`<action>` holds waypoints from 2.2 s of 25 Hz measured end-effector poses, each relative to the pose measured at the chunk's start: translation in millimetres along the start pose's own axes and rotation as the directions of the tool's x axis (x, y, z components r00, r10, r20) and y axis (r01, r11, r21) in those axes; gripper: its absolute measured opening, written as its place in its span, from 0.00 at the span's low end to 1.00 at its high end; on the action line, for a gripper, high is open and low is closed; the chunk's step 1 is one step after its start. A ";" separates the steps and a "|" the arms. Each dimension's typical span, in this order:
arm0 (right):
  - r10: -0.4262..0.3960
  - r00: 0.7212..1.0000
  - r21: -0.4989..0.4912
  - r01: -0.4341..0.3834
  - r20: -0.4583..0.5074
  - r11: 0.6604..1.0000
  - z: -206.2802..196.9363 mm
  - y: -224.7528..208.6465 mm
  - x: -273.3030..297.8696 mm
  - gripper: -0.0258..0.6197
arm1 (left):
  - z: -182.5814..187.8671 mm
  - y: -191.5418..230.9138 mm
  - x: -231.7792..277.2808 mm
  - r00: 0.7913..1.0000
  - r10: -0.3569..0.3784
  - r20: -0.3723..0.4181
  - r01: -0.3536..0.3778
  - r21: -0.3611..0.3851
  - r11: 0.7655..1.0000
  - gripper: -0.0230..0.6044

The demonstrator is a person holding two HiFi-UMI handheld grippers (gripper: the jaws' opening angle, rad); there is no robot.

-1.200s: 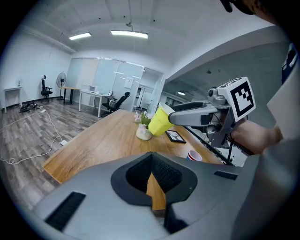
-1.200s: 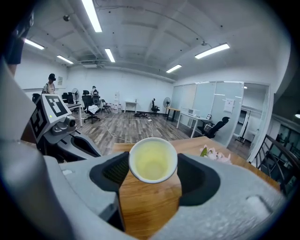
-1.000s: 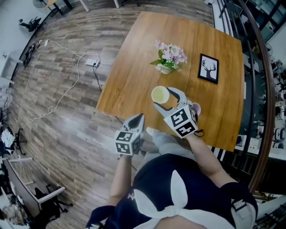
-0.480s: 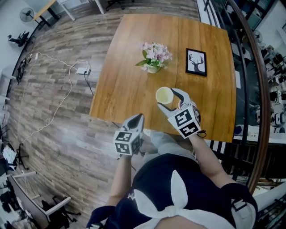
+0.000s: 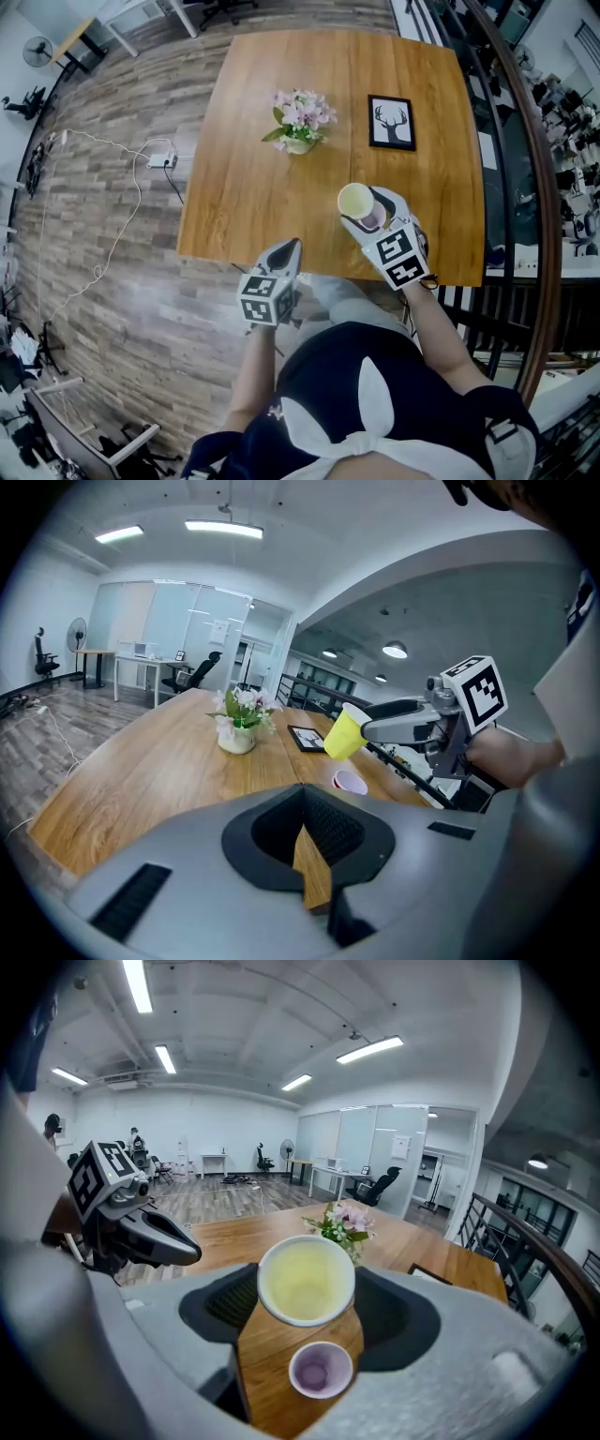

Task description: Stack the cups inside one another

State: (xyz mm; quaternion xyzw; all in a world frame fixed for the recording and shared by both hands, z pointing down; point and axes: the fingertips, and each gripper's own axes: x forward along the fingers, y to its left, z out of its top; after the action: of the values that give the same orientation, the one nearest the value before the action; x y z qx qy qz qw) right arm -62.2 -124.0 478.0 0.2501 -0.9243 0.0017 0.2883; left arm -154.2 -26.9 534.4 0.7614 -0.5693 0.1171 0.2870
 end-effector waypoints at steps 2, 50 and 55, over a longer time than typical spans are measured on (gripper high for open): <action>-0.015 1.000 0.014 0.015 -0.004 1.000 -5.3 -7.2 -4.1 0.53 | 1.0 -3.7 4.6 1.000 -0.011 -0.006 0.011 0.005 1.000 0.06; -0.024 0.989 0.145 0.045 -0.145 0.988 -93.1 -26.7 -9.3 0.54 | 4.1 -36.5 37.9 0.992 -0.113 -0.062 0.117 0.066 0.991 0.06; -0.013 0.987 0.151 0.038 -0.163 0.988 -98.3 -25.1 -0.9 0.55 | 3.7 -29.3 33.8 0.993 -0.098 -0.064 0.101 0.055 0.993 0.06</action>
State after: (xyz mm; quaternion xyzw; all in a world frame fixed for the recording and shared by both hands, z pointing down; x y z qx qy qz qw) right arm 2.3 -131.1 555.9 0.2822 -0.8918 0.0893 0.3421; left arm -116.4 -50.6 539.6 0.7930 -0.5180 0.1425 0.2874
